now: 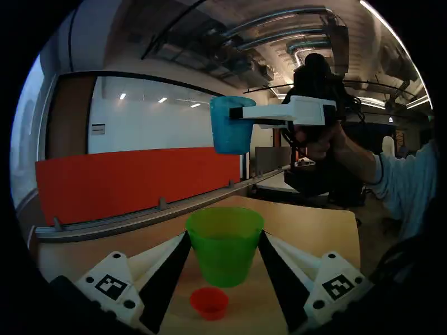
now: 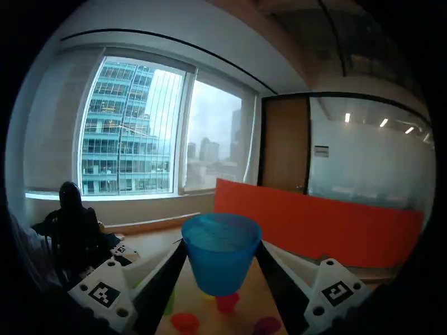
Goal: Pour water
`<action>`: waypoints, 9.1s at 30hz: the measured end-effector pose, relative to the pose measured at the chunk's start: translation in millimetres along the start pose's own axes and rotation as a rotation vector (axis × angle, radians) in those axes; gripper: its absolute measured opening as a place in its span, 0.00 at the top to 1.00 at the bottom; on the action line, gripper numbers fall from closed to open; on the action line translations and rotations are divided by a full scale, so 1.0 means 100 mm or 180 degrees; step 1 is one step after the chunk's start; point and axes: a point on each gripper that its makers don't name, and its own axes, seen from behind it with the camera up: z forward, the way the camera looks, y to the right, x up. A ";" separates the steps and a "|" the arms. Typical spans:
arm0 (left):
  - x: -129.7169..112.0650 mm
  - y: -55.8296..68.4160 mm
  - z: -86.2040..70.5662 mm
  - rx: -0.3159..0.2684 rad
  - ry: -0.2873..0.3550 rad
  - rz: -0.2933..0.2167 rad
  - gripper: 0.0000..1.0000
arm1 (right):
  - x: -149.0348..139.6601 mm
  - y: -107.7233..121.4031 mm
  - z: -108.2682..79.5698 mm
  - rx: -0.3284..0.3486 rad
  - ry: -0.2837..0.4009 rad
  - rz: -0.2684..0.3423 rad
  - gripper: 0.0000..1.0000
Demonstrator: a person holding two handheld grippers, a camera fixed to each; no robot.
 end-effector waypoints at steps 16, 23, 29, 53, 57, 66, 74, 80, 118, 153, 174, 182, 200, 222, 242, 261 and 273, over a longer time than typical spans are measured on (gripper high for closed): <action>0.06 -0.24 -0.20 0.0208 0.0002 0.0057 0.16 | -0.14 0.22 -0.32 -0.0153 -0.0025 0.0034 0.11; 0.03 -0.29 -0.23 0.0240 -0.0020 0.0059 0.15 | -0.23 0.21 -0.34 -0.0137 -0.0034 0.0015 0.10; 0.00 -0.33 -0.26 0.0268 -0.0060 0.0077 0.16 | -0.33 0.19 -0.34 -0.0110 -0.0070 -0.0014 0.10; -0.42 -0.48 -0.41 0.0372 -0.0396 0.0050 0.16 | -1.11 0.09 -0.42 0.0113 -0.0549 0.0127 0.10; -0.53 -0.52 -0.44 0.0400 -0.0476 0.0044 0.15 | -1.27 0.08 -0.44 0.0142 -0.0641 0.0183 0.10; -0.69 -0.59 -0.53 0.0452 -0.0564 -0.0012 0.15 | -1.67 0.07 -0.46 0.0191 -0.0877 0.0250 0.10; -0.85 -0.63 -0.55 0.0464 -0.0703 -0.0015 0.15 | -1.96 0.08 -0.45 0.0212 -0.1081 0.0246 0.10; -0.99 -0.66 -0.54 0.0460 -0.0818 -0.0014 0.15 | -2.15 0.10 -0.45 0.0227 -0.1220 0.0222 0.10; -1.84 -0.66 -0.49 0.0299 -0.1648 0.0103 0.15 | -3.14 0.10 -0.51 0.0240 -0.1859 0.0074 0.10; -2.28 -0.72 -0.47 0.0225 -0.1928 -0.0046 0.15 | -3.43 0.09 -0.50 0.0235 -0.2017 0.0065 0.09; -2.40 -0.70 -0.62 0.0235 -0.2121 0.0011 0.02 | -3.55 0.07 -0.52 0.0193 -0.2045 0.0092 0.09; -2.31 -0.72 -0.75 0.0332 -0.2073 0.0002 0.02 | -3.63 0.07 -0.51 0.0177 -0.2026 0.0100 0.09; -2.14 -0.72 -0.95 0.0500 -0.1924 -0.0089 0.02 | -3.71 0.07 -0.67 0.0069 -0.2059 0.0085 0.03; -1.86 -0.87 -1.27 0.0880 -0.1583 -0.0203 0.02 | -3.60 0.13 -1.14 -0.0175 -0.1965 0.0101 0.01; -1.32 -1.36 -1.62 0.1635 -0.0930 -0.0314 0.01 | -3.27 0.29 -1.51 -0.0604 -0.1582 0.0202 0.01; -0.76 -1.52 -1.65 0.2163 -0.0111 -0.0363 0.01 | -2.53 0.77 -1.67 -0.1602 -0.0631 0.0174 0.01; -0.51 -1.48 -1.58 0.2308 0.0123 -0.0194 0.01 | -2.17 0.99 -1.82 -0.2190 -0.0137 0.0023 0.01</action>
